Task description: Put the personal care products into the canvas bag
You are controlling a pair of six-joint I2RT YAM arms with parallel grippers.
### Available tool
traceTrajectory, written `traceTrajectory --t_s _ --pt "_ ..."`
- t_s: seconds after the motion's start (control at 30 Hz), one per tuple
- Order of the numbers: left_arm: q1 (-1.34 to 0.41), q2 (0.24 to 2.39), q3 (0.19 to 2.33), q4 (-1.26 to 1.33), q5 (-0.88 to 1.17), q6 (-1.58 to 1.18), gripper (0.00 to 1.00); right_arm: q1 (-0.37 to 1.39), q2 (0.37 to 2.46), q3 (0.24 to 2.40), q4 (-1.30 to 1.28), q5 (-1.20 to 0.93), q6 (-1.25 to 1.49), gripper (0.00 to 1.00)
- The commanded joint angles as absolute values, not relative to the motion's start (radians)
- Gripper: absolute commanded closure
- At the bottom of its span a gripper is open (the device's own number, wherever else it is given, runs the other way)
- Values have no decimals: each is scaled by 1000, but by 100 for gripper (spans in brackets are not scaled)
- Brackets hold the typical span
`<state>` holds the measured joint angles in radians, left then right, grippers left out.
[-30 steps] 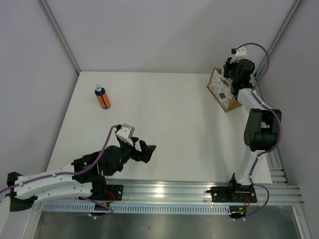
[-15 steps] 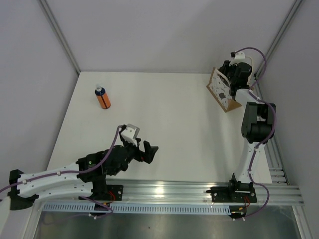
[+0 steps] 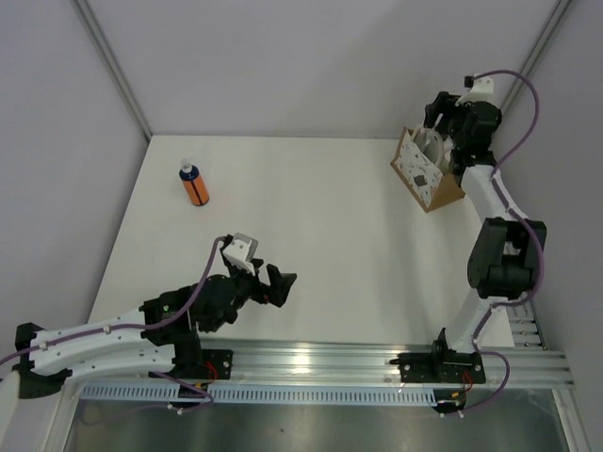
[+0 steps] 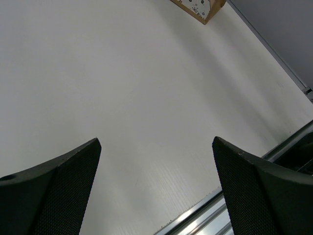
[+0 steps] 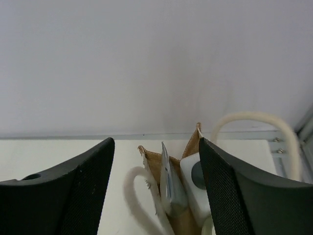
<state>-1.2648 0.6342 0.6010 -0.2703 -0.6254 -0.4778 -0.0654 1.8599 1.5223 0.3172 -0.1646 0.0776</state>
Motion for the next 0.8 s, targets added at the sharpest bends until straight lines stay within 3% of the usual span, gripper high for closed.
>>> traceTrajectory --t_s 0.0,0.2,0.3,0.4,0.57,0.77 --pt "-1262 644 598 -244 -692 -465 1 -61 1672 1569 140 -5 164 26" --pt "-1262 707 601 -221 -785 -448 1 36 1320 1320 34 -58 350 26" --pt "-1224 779 627 -201 -798 -446 1 268 1197 1129 6 61 321 26" --pt "-1077 856 692 -270 -678 -555 1 492 1053 968 -23 126 302 25" --pt "-1000 876 689 -216 -773 -558 1 718 959 743 64 225 342 25" --pt "-620 896 710 -60 -527 -503 1 905 1070 684 217 331 287 26"
